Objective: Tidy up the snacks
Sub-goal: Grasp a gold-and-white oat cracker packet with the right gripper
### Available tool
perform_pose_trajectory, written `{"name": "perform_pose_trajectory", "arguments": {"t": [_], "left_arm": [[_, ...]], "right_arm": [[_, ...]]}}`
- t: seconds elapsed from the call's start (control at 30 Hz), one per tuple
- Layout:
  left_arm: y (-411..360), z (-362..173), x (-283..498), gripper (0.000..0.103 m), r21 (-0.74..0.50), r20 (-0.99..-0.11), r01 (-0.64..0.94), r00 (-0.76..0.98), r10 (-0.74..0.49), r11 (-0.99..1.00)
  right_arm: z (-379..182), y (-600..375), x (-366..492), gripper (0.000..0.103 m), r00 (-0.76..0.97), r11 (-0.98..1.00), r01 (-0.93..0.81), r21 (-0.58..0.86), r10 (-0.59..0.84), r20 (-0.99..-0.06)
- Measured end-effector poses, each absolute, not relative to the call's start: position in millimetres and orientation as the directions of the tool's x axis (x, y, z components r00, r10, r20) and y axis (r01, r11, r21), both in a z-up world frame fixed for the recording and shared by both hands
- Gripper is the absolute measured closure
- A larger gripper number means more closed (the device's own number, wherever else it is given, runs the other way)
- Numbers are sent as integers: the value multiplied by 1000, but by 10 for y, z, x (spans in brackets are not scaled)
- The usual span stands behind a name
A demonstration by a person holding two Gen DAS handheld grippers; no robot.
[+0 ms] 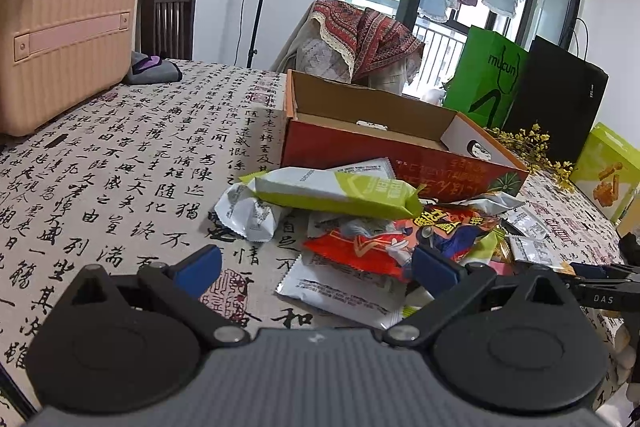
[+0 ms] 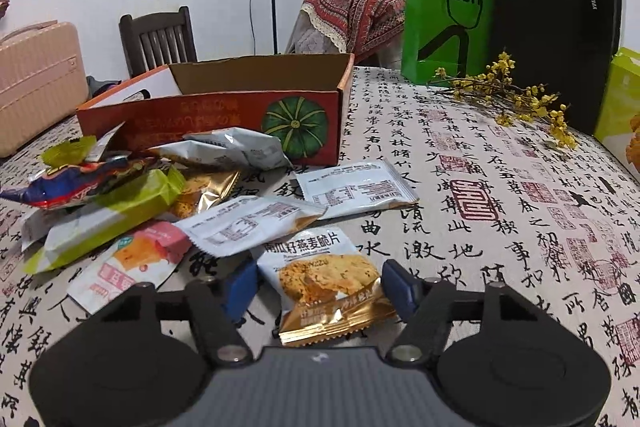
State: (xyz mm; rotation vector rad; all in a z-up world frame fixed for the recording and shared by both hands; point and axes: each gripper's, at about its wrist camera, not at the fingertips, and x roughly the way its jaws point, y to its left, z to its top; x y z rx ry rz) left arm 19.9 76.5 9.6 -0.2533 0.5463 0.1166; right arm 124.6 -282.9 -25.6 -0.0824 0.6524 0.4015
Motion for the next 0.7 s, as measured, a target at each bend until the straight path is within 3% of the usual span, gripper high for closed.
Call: {"name": "perform_pose_trajectory", "arguments": {"t": [0.17,0.23,0.7], "left_arm": [[797,100,191,0,-206,-530,-194,846,57,959],[797,105,189,0,-206,-529,-195,847,58,959],[753,124,203,0,-196,-532,-187,845,56,963]], "right_arm": [[-219,-2896,1185,43,747,933,-355,54,318,-585],[-188,-2945,1173,56,762,941,-333,53,302,-573],[0,-3110,1051,56,810,948,-309,74,303,-502]]}}
